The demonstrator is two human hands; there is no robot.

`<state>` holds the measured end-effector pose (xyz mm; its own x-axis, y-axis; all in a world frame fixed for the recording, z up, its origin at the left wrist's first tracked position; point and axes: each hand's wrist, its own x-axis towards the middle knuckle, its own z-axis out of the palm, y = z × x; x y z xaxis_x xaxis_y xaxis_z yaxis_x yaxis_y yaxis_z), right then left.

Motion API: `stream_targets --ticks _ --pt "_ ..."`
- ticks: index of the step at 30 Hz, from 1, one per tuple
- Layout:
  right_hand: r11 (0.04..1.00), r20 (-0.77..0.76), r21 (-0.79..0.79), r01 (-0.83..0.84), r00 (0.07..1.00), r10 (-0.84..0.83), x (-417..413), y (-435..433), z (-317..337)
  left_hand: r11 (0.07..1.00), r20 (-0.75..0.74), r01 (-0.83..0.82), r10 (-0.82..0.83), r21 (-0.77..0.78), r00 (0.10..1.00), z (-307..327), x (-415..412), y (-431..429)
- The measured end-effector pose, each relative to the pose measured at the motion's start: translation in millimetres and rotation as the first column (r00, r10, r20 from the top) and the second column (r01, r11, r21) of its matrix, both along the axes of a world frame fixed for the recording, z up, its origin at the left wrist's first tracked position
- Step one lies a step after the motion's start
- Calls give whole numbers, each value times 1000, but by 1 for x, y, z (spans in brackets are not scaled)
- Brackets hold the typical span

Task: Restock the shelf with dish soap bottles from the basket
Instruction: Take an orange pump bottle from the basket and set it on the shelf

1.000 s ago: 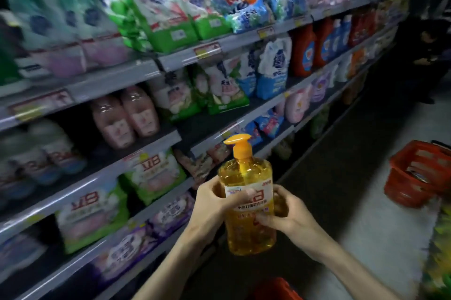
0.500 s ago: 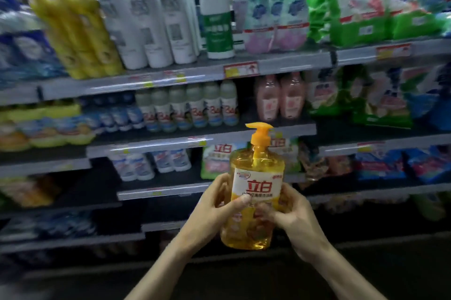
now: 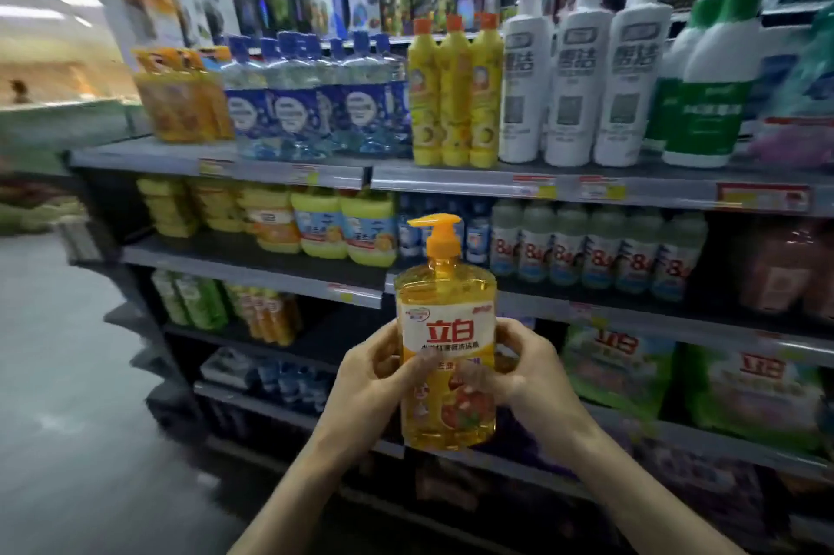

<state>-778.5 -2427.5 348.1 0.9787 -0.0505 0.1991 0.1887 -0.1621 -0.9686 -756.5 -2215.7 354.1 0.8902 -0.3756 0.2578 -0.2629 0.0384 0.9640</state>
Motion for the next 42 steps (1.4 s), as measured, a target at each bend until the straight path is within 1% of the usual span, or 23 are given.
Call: stream_targets --ticks 4,10,15,21,25,28,30,33,35,38,42 --pt "997 7 16 -74 997 73 47 66 6 993 15 -117 116 23 993 13 26 65" --pt "980 26 27 -197 980 196 116 144 14 967 13 -254 254 -14 967 22 67 139" --pt "955 54 -4 -296 954 296 175 185 17 933 8 -358 359 -44 933 21 105 176" --pt "912 64 -57 -406 910 410 255 227 26 876 10 -482 482 7 876 29 161 211" --pt "873 80 -68 -483 870 487 308 249 38 827 -14 -562 562 27 827 39 202 229" --pt "851 108 -72 -520 844 525 346 265 52 794 7 -608 608 24 794 51 232 241" --pt "841 133 -81 -535 830 541 367 276 61 779 26 -627 627 11 779 59 250 248" --pt "824 173 -41 -565 808 563 391 295 73 759 57 -650 650 -15 758 70 272 262" --pt "823 205 -59 -565 800 564 407 309 81 754 81 -657 656 -17 751 77 288 275" --pt "826 239 -91 -556 793 560 432 335 94 759 106 -650 649 -30 753 88 310 300" --pt "828 295 -75 -556 780 551 463 373 113 784 179 -619 618 -56 766 108 344 343"
